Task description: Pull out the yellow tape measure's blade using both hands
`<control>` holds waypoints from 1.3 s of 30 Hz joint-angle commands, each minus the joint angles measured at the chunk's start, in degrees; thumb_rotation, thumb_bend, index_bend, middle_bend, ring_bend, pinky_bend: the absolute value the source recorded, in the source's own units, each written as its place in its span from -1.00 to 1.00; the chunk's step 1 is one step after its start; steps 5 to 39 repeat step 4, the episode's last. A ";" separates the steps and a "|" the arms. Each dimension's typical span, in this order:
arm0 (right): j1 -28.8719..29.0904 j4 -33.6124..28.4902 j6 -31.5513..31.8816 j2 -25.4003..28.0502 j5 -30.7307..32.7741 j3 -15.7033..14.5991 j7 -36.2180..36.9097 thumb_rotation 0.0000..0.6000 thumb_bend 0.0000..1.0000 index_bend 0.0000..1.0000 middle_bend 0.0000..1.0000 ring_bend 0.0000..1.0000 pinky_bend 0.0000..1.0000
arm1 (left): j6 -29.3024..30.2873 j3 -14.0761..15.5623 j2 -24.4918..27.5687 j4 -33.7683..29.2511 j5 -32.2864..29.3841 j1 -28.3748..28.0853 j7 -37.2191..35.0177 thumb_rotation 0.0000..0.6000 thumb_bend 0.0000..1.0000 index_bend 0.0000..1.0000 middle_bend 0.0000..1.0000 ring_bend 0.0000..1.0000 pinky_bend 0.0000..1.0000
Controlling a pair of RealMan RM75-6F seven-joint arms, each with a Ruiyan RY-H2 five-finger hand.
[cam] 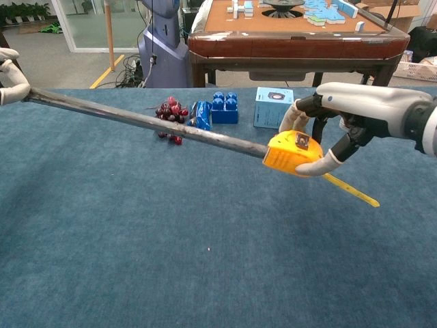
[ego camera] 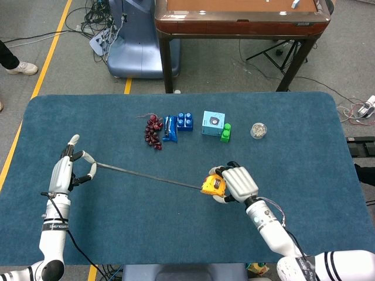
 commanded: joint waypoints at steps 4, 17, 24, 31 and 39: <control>-1.50 0.00 0.05 0.99 -1.10 -0.53 1.10 1.00 0.30 0.12 0.08 -0.19 -0.67 | 0.02 -0.10 -0.07 0.29 -0.17 0.28 -0.04 1.00 0.07 0.12 -0.94 -1.00 -1.00; -1.50 0.00 0.05 0.99 -1.10 -0.53 1.10 1.00 0.30 0.12 0.08 -0.19 -0.67 | 0.02 -0.10 -0.07 0.29 -0.17 0.28 -0.04 1.00 0.07 0.12 -0.94 -1.00 -1.00; -1.50 0.00 0.05 0.99 -1.10 -0.53 1.10 1.00 0.30 0.12 0.08 -0.19 -0.67 | 0.02 -0.10 -0.07 0.29 -0.17 0.28 -0.04 1.00 0.07 0.12 -0.94 -1.00 -1.00; -1.50 0.00 0.05 0.99 -1.10 -0.53 1.10 1.00 0.30 0.12 0.08 -0.19 -0.67 | 0.02 -0.10 -0.07 0.29 -0.17 0.28 -0.04 1.00 0.07 0.12 -0.94 -1.00 -1.00; -1.50 0.00 0.05 0.99 -1.10 -0.53 1.10 1.00 0.30 0.12 0.08 -0.19 -0.67 | 0.02 -0.10 -0.07 0.29 -0.17 0.28 -0.04 1.00 0.07 0.12 -0.94 -1.00 -1.00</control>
